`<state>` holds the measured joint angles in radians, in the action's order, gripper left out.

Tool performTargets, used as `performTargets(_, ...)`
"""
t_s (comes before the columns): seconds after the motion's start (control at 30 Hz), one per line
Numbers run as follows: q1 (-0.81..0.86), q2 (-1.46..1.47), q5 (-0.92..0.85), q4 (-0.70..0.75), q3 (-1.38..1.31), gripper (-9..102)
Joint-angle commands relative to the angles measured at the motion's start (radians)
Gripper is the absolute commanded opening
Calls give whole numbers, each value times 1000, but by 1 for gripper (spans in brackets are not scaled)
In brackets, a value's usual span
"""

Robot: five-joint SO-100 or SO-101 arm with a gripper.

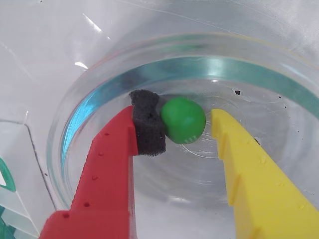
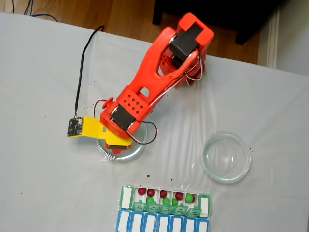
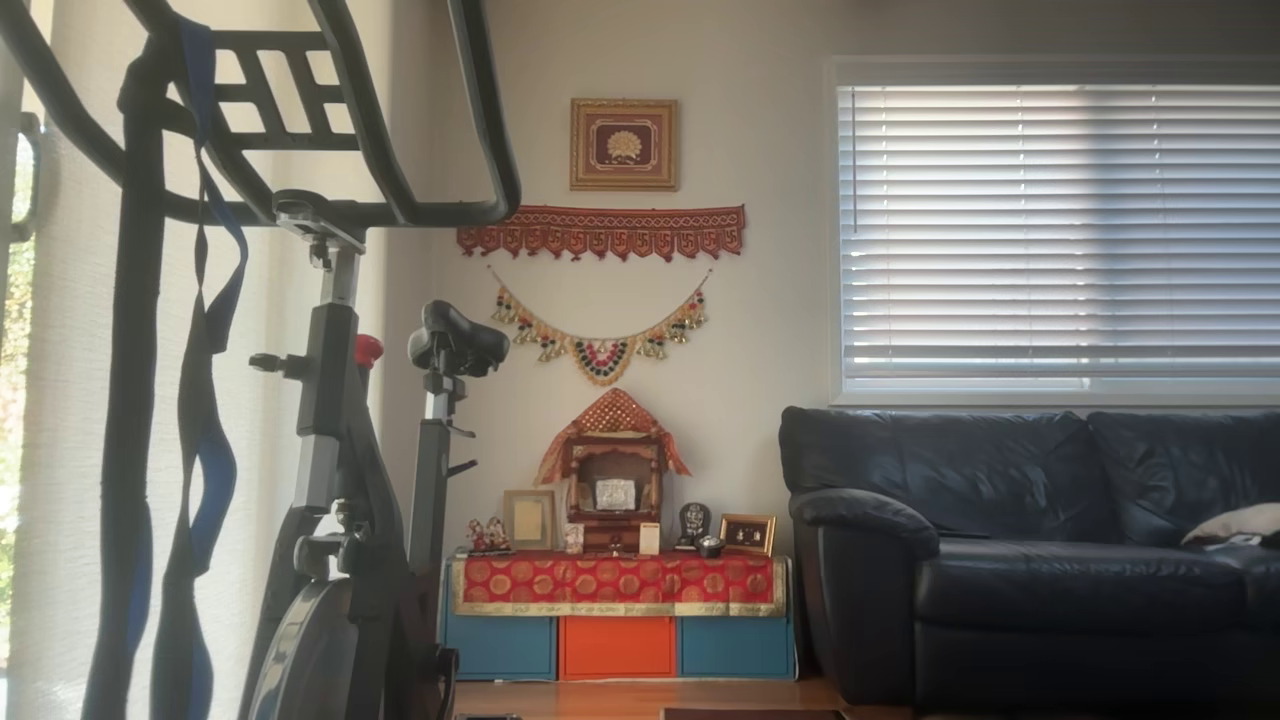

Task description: Sort medicines into box.

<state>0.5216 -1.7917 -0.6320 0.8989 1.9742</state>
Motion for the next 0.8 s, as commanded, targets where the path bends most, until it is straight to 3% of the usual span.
performTargets(0.0, -23, -15, 11, -20, -15, 13)
performTargets(0.77, -20, 25, -34, 51, -67, 1)
